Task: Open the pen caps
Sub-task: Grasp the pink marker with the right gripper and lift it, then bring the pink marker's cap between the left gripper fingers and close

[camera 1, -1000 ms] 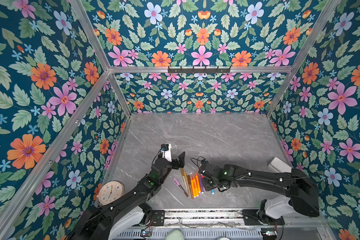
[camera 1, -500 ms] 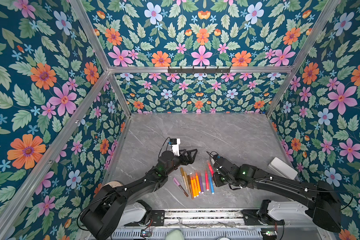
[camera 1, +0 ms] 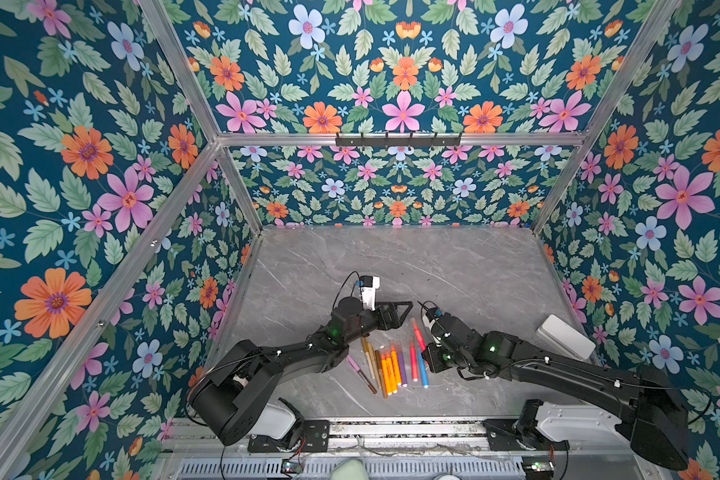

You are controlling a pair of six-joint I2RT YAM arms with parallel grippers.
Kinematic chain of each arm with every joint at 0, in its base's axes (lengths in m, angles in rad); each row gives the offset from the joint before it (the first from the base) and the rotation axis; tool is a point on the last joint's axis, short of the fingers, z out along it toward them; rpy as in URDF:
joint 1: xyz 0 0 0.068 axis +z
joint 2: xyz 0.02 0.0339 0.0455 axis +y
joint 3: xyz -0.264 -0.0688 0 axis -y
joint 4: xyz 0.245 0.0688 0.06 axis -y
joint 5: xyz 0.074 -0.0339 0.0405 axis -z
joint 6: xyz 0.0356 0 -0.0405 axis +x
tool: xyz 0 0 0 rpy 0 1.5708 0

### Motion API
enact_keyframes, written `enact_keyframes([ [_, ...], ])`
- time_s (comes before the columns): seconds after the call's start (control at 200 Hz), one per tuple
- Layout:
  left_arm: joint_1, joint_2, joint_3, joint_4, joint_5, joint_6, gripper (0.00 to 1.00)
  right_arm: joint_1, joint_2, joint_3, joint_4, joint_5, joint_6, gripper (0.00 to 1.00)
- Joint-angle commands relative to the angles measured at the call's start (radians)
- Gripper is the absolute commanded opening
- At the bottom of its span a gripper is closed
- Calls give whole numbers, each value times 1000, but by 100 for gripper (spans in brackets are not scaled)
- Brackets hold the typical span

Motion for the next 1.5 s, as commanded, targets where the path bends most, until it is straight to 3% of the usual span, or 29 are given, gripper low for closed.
enact_keyframes([
  [0.0,-2,33,14,84,50,-23,95,0,8,-10,56,-7,14,8],
  [0.295,-34,106,-24,204,79,-91,85,0,-2,-10,97,21,15,8],
  [0.455,-50,90,-20,149,80,-98,75,0,0,12,79,37,-6,8],
  [0.825,-54,51,0,71,100,-76,44,1,8,15,80,40,-4,8],
  [1.095,-61,62,-1,87,116,-92,42,1,-24,9,75,50,-7,8],
  [1.32,-62,59,2,94,121,-95,29,0,-17,15,70,45,-9,8],
  [1.495,-62,70,9,112,139,-96,6,1,-14,12,75,40,-8,8],
])
